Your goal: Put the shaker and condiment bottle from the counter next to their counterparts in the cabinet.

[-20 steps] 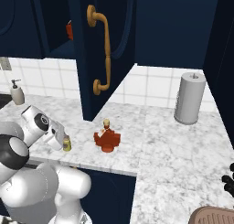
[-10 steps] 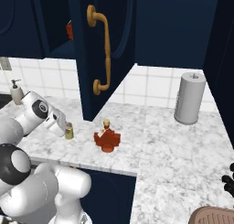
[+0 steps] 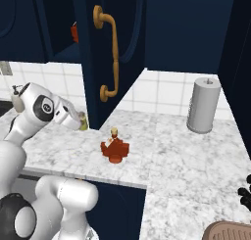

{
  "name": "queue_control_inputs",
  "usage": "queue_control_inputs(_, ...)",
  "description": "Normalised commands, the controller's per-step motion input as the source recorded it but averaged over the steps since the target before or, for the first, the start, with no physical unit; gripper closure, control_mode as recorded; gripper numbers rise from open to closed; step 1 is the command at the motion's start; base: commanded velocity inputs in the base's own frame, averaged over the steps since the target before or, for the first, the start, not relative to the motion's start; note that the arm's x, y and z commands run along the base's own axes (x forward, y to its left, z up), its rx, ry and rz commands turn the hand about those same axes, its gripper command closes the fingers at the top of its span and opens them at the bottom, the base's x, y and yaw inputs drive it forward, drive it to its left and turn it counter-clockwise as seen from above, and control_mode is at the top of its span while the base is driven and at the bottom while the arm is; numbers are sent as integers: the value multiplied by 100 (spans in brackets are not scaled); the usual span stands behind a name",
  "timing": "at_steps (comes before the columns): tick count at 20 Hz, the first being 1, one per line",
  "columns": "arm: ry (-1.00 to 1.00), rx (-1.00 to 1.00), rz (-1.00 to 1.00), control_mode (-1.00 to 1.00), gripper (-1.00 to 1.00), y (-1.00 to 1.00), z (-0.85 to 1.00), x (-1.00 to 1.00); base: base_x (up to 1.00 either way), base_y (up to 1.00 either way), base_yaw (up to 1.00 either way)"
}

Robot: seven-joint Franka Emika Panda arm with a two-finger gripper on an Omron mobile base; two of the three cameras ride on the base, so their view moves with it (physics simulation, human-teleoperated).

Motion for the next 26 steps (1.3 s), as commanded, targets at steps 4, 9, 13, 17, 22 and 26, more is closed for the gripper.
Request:
queue_control_inputs(4, -15, 0, 23, -100, 100, -27, 100, 0, 0, 0, 0)
queue_control_inputs(9, -4, 0, 30, -100, 100, -1, 100, 0, 0, 0, 0)
queue_control_inputs(13, -8, -3, 30, -100, 100, 1, 100, 0, 0, 0, 0)
queue_control_inputs(17, -8, -8, 26, -100, 100, 24, 87, 0, 0, 0, 0)
queue_control_inputs(22, -3, -4, 4, -100, 100, 6, 22, 0, 0, 0, 0)
queue_control_inputs(26, -21, -5, 9, -100, 100, -3, 53, 1, 0, 0, 0)
